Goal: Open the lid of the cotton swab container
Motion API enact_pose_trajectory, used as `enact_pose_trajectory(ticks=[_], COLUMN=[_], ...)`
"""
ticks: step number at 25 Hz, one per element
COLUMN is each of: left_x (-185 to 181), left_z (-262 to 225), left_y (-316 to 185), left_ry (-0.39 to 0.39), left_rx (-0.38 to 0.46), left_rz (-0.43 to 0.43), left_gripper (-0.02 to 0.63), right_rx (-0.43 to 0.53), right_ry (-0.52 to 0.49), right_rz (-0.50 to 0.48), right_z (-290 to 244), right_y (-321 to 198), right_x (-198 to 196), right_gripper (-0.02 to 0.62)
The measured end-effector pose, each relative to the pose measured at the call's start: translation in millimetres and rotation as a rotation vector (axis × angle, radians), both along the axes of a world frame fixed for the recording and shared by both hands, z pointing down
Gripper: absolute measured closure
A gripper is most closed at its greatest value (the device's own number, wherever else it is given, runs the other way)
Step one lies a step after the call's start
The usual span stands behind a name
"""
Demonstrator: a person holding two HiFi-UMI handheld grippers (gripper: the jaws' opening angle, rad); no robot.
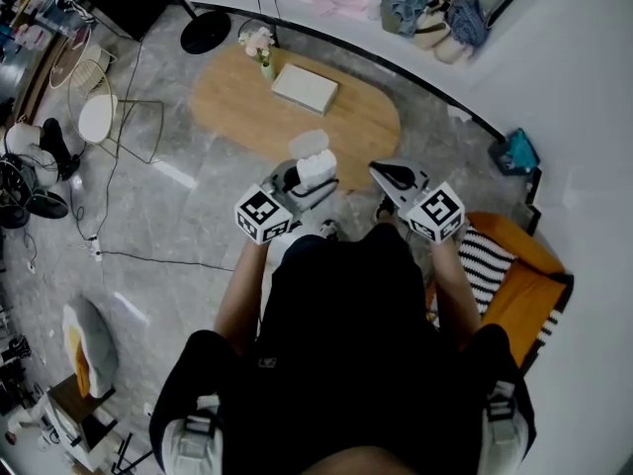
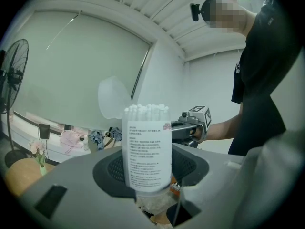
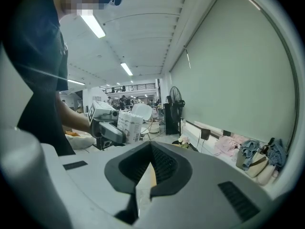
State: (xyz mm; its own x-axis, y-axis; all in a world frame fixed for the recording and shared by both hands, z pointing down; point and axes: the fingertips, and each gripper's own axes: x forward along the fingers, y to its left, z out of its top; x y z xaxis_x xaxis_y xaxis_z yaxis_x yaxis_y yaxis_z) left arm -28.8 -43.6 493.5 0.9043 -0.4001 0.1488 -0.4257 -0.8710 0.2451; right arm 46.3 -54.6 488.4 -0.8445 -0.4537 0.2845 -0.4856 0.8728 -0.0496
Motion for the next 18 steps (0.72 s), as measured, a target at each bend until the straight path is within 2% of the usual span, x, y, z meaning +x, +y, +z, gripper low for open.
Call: enact_pose_trajectory(ticks=[14,18], left_x=[4.7,3.9], left_z=[1.4,0.5], left_y=[1.7,1.8], left_ry=[-0.008,-0.010], left_rx=[-0.013,-0.005], left_rz=[0.008,0.003], left_gripper=[0.407,0.407], right_rx=[-0.048,-0.028], right_ry=[0.030,0.019], right_rz=[0.010,-0.005], right_z=[7.0,4.9], right_y=[3.3,2.6], right_x=[4.3,2.1], right_gripper=[0.600,0.600])
